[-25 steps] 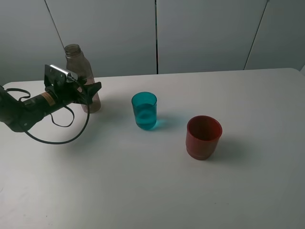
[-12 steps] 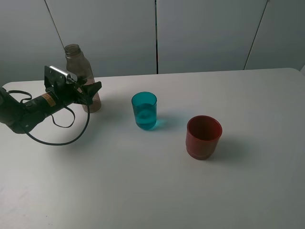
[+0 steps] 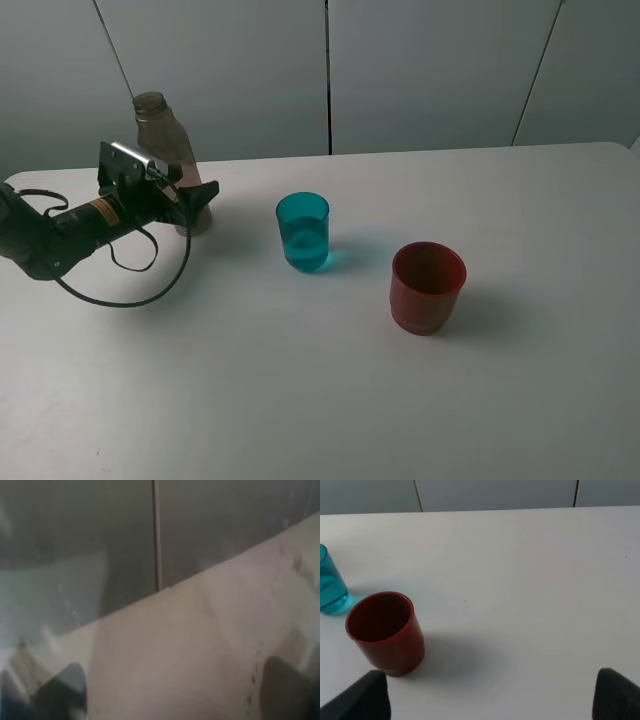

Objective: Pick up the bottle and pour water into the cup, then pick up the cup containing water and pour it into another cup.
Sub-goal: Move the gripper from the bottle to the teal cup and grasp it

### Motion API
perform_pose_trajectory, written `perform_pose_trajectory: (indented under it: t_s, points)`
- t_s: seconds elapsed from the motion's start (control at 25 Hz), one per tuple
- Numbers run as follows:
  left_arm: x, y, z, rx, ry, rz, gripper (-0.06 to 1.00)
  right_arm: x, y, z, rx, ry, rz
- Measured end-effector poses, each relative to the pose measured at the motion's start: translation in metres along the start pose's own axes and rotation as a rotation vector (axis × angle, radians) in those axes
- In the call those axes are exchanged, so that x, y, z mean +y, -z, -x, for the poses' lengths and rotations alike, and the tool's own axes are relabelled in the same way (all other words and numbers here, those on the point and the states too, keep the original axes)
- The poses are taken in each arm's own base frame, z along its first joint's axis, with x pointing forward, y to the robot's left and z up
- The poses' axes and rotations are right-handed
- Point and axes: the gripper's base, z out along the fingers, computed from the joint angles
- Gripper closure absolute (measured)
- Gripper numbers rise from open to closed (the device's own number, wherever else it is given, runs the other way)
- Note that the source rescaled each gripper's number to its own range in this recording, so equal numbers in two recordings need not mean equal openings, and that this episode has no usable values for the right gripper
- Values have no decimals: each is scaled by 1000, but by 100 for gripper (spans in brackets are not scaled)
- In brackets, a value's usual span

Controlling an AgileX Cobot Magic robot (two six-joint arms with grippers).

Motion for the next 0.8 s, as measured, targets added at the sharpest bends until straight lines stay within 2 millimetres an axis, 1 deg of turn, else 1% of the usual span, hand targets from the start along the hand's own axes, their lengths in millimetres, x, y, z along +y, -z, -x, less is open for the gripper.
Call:
perform_pose_trajectory:
  t_s: [0.08,0.2,0.28,0.36,0.56,0.68,0.8]
  points:
    - [1,0,15,-28,-24,0,3,0,0,0,0,0,0]
    - [3,2,46,-90,-71,4,3,0,0,0,0,0,0]
    - [2,5,74,-148,-115,4,2,0,0,0,0,0,0]
    - [2,9,97,-197,-144,5,2,0,0,0,0,0,0]
    - [-5,24,154,-287,-130,-18,1,0,0,0,0,-7,0]
    - [-15,34,178,-304,-131,-81,1,0,0,0,0,-2,0]
    - [-25,42,193,-300,-119,-161,1,0,0,0,0,-2,0]
